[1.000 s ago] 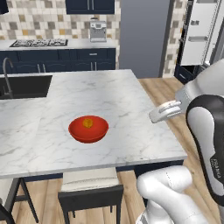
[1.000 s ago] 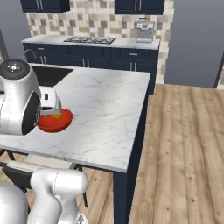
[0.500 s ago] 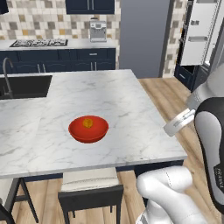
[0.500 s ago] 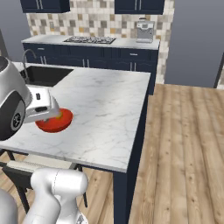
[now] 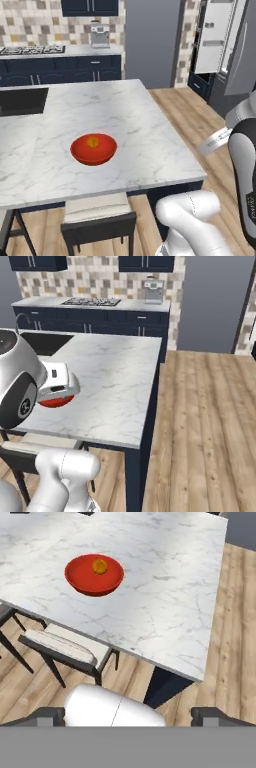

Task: Retrieve the orange and apple from the fridge and place them into the bowl on the dining table.

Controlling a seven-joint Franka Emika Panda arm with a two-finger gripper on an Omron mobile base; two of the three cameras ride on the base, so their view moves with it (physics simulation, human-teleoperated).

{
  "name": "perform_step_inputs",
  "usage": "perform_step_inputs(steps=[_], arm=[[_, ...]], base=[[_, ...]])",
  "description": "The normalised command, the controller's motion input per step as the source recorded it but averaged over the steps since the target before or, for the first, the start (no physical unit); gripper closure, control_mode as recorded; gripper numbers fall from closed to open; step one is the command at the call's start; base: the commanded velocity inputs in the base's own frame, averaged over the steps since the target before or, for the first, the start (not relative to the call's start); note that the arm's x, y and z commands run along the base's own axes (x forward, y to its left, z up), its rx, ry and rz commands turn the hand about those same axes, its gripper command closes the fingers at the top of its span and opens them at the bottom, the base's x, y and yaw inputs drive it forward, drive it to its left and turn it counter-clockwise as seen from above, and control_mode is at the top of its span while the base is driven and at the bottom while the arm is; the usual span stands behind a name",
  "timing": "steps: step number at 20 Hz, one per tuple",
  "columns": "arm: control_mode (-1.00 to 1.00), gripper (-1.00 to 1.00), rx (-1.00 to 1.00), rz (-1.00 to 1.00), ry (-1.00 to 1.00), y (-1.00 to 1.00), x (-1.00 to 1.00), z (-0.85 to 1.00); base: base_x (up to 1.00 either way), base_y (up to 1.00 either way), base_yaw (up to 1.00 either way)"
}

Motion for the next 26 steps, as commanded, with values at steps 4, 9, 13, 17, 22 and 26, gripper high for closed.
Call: perform_step_inputs(steps=[4,9,13,17,22,26], arm=[[1.0,-1.0,0.0,0.0,0.0,0.0,0.0,0.0],[1.0,-1.0,0.0,0.0,0.0,0.0,0.0,0.0],[1.0,-1.0,0.0,0.0,0.0,0.0,0.0,0.0],[1.0,-1.0,0.0,0.0,0.0,0.0,0.0,0.0],[1.0,-1.0,0.0,0.0,0.0,0.0,0.0,0.0],[1.0,-1.0,0.0,0.0,0.0,0.0,0.0,0.0]], base=[[-0.88,-0.34,-0.29],[-0.16,-0.92,-0.24],[0.13,-1.0,-0.14],[0.27,-1.0,-0.12],[0.7,-0.96,-0.11],[1.0,-0.27,-0.07]])
